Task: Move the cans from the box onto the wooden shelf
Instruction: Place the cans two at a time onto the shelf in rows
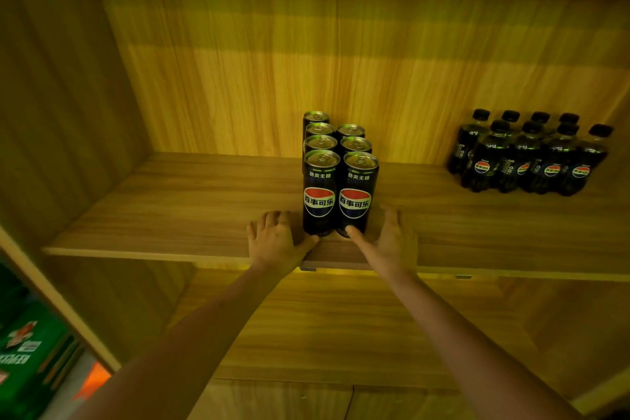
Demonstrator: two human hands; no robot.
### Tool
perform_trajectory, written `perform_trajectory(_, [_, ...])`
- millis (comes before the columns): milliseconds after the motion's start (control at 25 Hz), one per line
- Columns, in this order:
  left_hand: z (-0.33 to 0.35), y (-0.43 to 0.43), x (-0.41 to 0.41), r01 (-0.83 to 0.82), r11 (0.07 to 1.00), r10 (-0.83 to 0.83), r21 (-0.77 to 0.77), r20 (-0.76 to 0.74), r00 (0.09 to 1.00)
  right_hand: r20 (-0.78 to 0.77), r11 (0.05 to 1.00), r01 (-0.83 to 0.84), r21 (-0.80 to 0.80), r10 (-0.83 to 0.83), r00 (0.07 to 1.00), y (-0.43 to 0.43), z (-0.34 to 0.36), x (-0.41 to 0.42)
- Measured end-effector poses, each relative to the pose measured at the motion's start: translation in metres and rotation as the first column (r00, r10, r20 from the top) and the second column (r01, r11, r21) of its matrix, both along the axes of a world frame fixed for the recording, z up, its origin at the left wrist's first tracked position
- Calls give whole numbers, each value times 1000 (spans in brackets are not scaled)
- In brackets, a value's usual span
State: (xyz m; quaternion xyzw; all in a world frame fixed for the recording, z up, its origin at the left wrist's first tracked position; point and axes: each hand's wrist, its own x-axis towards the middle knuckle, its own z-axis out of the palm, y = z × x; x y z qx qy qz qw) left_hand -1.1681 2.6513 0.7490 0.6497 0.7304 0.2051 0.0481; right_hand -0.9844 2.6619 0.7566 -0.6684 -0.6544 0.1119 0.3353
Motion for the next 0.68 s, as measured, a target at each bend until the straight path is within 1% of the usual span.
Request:
perform_trajectory(40, [6,-6,-5,-5,1000,5,7,-5,1000,-34,998,-4,69,6,999,-4,9,1])
perform_trajectory(120, [23,-16,-18,-7,999,7,45,-9,1000,-18,980,-52,193,57,998,-11,34,2])
perform_trajectory(240, [60,-32,-39,-14,989,18,149,-28,999,110,923,-172,343,143,984,-19,82,-10])
perform_trajectory(320, [81,-43,-53,-30,984,44,177,-78,996,203,878,-256,404,186,961,-27,110,-25])
perform_trajectory(400, [92,-59,-67,-58,983,80,172,-124,989,271,844,-363,394,271,924,-42,126,-46])
perform_trajectory(520, [93,-85,-91,-91,986,113,139,-162,980,372,810,-523,265,414,830,-62,128,-82])
perform_trajectory(600, [91,-103,-111,-110,986,130,124,-160,978,401,802,-576,156,482,779,-72,120,-106])
perform_trajectory(680, [88,-118,-134,-117,983,140,141,-161,977,394,799,-594,87,520,758,-82,111,-129])
